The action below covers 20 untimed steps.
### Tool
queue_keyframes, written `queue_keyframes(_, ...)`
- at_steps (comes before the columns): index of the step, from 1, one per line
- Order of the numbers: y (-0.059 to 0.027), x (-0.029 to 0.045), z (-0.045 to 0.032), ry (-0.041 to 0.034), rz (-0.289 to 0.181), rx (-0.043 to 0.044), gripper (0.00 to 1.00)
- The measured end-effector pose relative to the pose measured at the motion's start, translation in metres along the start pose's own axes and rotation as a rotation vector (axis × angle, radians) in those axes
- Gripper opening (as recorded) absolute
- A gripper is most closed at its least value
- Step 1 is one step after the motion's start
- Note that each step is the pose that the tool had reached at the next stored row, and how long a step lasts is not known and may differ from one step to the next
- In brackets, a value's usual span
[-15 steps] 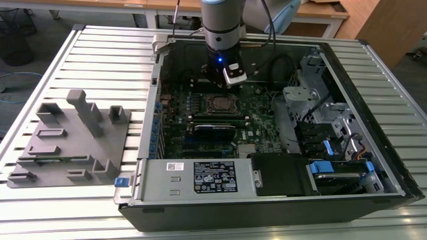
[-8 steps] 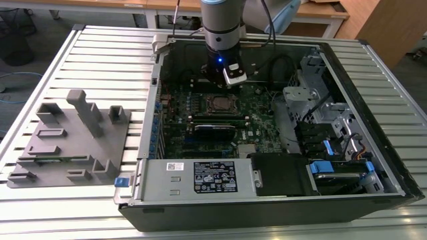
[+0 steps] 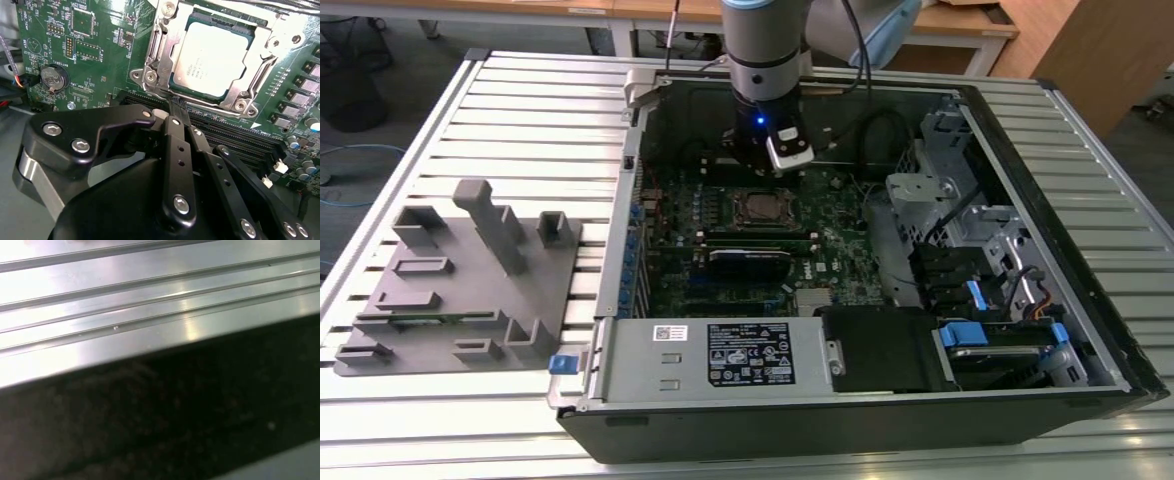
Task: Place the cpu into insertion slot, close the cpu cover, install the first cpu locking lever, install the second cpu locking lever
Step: 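Install the first cpu locking lever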
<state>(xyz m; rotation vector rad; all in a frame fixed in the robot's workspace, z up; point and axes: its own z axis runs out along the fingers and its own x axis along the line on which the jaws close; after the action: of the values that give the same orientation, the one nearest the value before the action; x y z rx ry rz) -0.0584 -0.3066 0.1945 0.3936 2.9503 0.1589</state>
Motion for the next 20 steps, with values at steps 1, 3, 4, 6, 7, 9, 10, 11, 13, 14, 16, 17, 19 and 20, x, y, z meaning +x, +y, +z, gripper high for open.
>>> queue_keyframes(1,0.0000,-0.0001,0.0000,0.0000,0.000,0.0000,0.11)
queue_keyframes(3,0.0000,-0.0002,0.0000,0.0001,0.000,0.0001,0.11)
queue_keyframes(4,0.0000,-0.0003,0.0001,0.0001,0.000,0.0000,0.11)
queue_keyframes(6,0.0001,-0.0008,0.0002,0.0001,0.000,0.0000,0.11)
queue_keyframes(7,0.0003,-0.0013,0.0003,0.0001,0.000,0.0000,0.11)
queue_keyframes(9,0.0009,-0.0029,0.0010,-0.0004,0.000,-0.0014,0.11)
queue_keyframes(10,0.0010,-0.0035,0.0010,-0.0004,0.000,-0.0010,0.11)
queue_keyframes(11,0.0010,-0.0038,0.0009,-0.0002,0.000,-0.0006,0.11)
queue_keyframes(13,0.0010,-0.0039,0.0008,0.0000,0.000,-0.0002,0.11)
queue_keyframes(14,0.0010,-0.0040,0.0008,0.0000,0.000,-0.0003,0.11)
queue_keyframes(16,0.0011,-0.0041,0.0006,0.0002,0.000,-0.0009,0.11)
queue_keyframes(17,0.0012,-0.0042,0.0001,0.0002,0.000,-0.0013,0.11)
queue_keyframes(19,0.0014,-0.0045,-0.0017,0.0003,0.000,-0.0016,0.11)
queue_keyframes(20,0.0015,-0.0046,-0.0030,0.0006,0.000,-0.0014,0.11)
